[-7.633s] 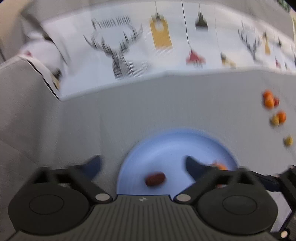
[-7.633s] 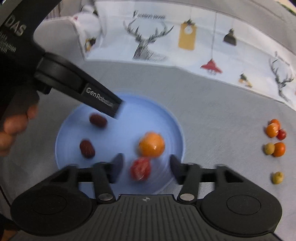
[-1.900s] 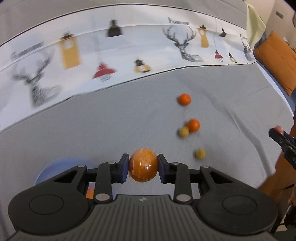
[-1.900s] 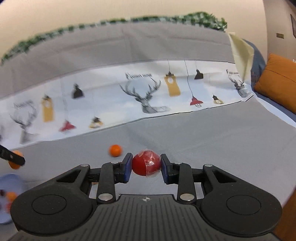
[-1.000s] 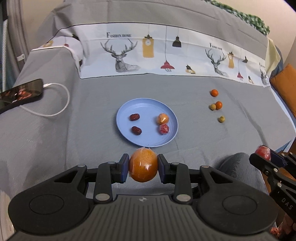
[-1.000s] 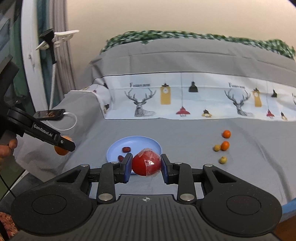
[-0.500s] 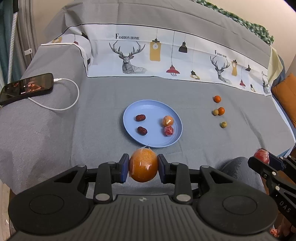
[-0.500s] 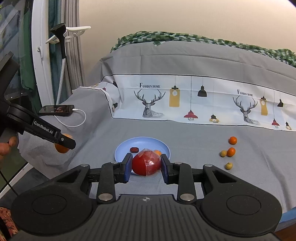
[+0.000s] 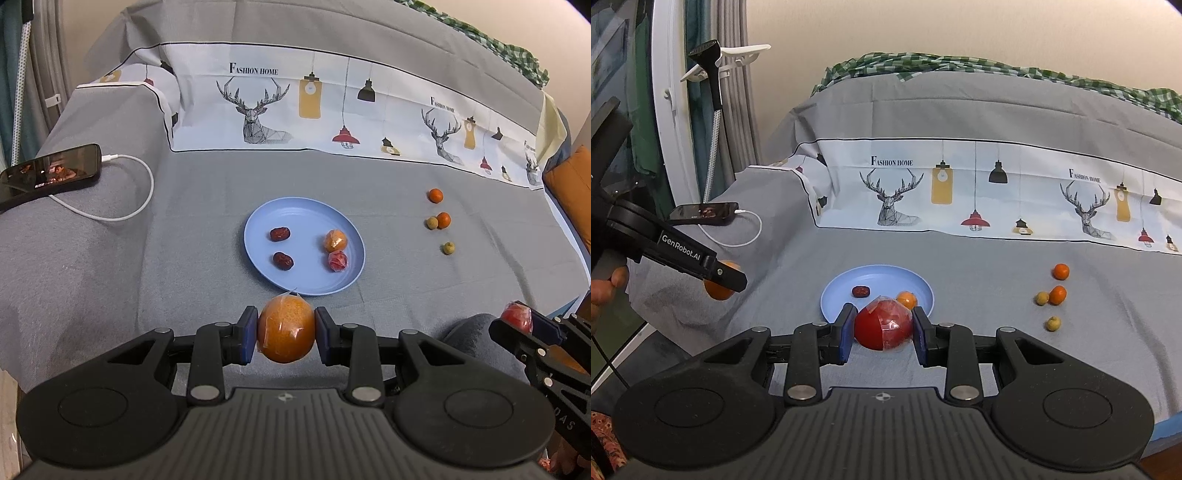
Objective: Organize fruits
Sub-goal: 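Carry the tomato and kumquat over the blue plate with both tools, then open both tools to drop the tomato and kumquat onto the plate, then move both tools toward the remaining small yellow fruits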
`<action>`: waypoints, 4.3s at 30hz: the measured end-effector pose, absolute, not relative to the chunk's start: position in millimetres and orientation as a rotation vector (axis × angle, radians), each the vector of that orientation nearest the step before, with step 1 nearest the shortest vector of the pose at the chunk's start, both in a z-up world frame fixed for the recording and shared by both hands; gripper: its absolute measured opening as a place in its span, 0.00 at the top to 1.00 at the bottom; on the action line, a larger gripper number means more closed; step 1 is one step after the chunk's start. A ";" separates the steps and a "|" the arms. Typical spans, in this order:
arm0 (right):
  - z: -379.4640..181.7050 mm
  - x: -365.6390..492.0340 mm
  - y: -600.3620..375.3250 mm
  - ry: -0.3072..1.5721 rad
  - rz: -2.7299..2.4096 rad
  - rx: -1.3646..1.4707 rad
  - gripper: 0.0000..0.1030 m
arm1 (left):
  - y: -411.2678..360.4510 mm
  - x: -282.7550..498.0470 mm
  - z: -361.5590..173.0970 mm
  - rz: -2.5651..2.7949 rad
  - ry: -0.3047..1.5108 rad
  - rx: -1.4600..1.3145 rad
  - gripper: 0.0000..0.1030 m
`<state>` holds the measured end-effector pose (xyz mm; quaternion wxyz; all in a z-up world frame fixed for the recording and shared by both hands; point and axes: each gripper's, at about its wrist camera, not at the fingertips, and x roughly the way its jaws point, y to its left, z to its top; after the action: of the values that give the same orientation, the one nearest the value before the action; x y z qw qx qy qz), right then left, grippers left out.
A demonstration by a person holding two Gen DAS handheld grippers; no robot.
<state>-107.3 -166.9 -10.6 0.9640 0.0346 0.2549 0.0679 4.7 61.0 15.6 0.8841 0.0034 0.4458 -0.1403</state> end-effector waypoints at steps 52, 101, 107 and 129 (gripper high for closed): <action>-150.3 116.7 -124.8 0.799 0.269 0.008 0.38 | 11.0 228.2 -122.7 -0.335 1.025 0.100 0.05; -4.8 -110.8 -115.4 0.466 0.136 -0.056 0.01 | 72.5 -30.2 21.6 -0.251 0.804 0.013 0.01; -9.0 -106.1 -119.1 0.482 0.148 -0.039 0.01 | 69.7 -26.6 18.2 -0.246 0.813 0.027 0.01; -28.2 -82.8 -149.2 0.546 0.146 0.096 0.01 | 42.1 -0.1 3.1 -0.231 0.871 0.106 0.01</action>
<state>-82.8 -149.2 -28.2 0.9592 0.0473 0.2692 0.0719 -0.1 42.1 3.1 0.8990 0.0511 0.4205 -0.1114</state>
